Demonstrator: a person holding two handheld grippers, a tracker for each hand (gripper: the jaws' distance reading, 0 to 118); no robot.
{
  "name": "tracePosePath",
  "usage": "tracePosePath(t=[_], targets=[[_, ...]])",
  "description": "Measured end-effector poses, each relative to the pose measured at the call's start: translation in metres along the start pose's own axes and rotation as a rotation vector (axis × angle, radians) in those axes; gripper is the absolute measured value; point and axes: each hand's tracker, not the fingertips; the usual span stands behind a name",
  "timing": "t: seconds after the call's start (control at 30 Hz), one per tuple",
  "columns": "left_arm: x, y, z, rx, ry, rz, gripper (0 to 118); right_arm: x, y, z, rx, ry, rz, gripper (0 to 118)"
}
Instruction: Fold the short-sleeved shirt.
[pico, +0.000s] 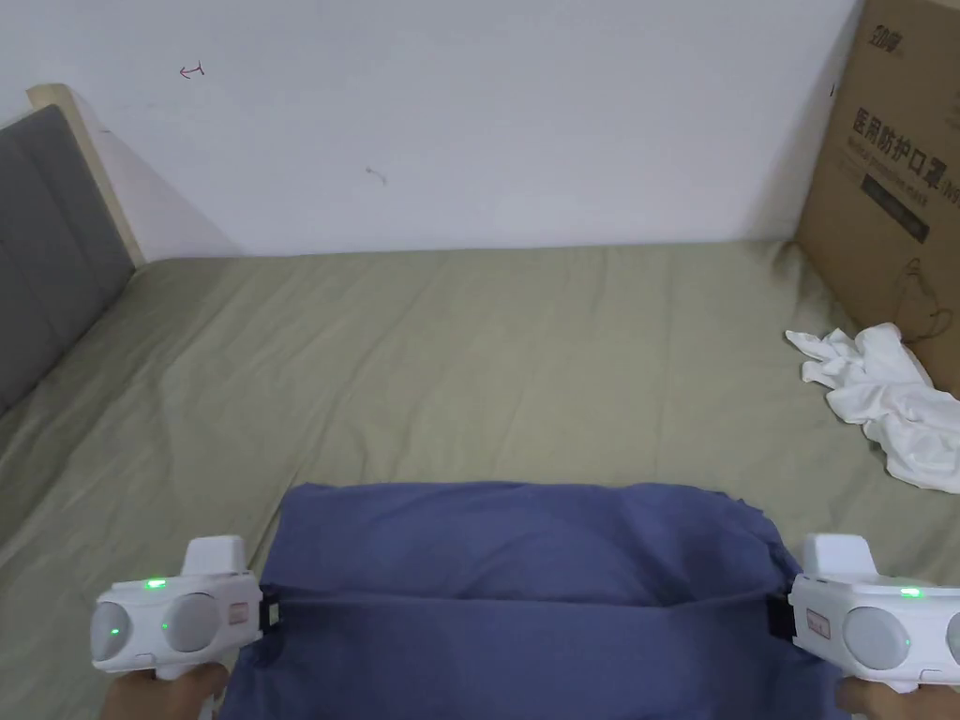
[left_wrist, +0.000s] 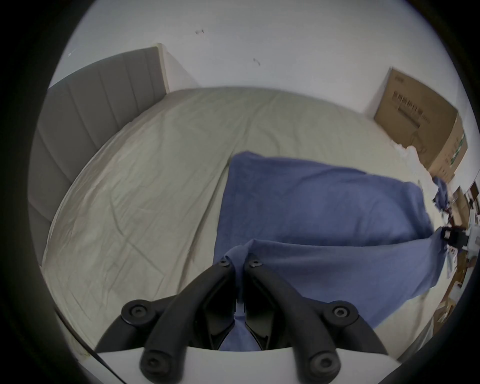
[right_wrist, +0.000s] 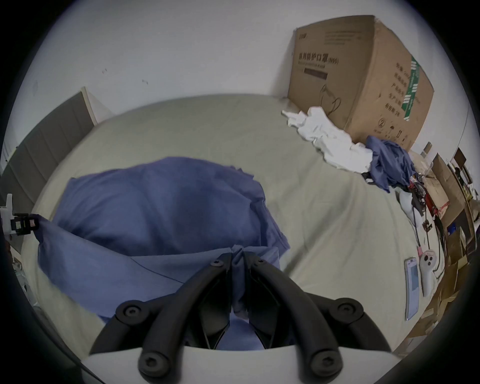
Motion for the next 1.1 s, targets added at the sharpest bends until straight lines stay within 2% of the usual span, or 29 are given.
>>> tracePosePath(t=[0.2,0.33,0.4,0.43,0.47,0.5,0.53,0.57,0.77,0.97,1.03,1.1], targets=[[0.009,-0.007,-0.047,-0.107,0.044,-0.023,3,-0.004,-0.005,-0.047,-0.113,-0.024,-0.008,8],[0.01,-0.009,-0.049,-0.11,0.05,-0.028,4,-0.008,-0.007,-0.042,-0.107,-0.029,-0.023,9],[0.007,-0.005,-0.04,-0.101,0.021,-0.016,21,-0.009,-0.004,-0.028,-0.078,-0.015,-0.025,12],[0.007,-0.003,-0.033,-0.085,0.001,-0.011,39,-0.009,-0.002,-0.018,-0.049,-0.004,-0.025,20],[0.008,-0.001,-0.022,-0.052,-0.027,0.009,71,-0.013,0.002,0.0,-0.001,0.001,-0.032,44],[0.008,0.001,-0.009,-0.012,-0.041,0.029,89,-0.014,0.005,0.017,0.052,0.011,-0.045,66],[0.007,0.005,0.007,0.031,-0.053,0.045,101,-0.015,0.008,0.033,0.1,0.024,-0.051,81],[0.008,0.007,0.025,0.09,-0.07,0.059,104,-0.016,0.011,0.052,0.157,0.043,-0.053,90],[0.017,0.011,0.13,0.389,-0.134,0.085,104,-0.026,0.026,0.172,0.481,0.07,-0.035,90],[0.037,-0.012,0.214,0.638,-0.05,0.054,102,-0.036,0.016,0.248,0.721,0.002,0.009,90],[0.042,-0.027,0.234,0.731,-0.037,0.037,96,-0.037,0.007,0.257,0.764,-0.038,0.022,89],[0.041,-0.038,0.24,0.797,-0.012,0.017,77,-0.041,-0.003,0.265,0.813,-0.057,0.034,85]])
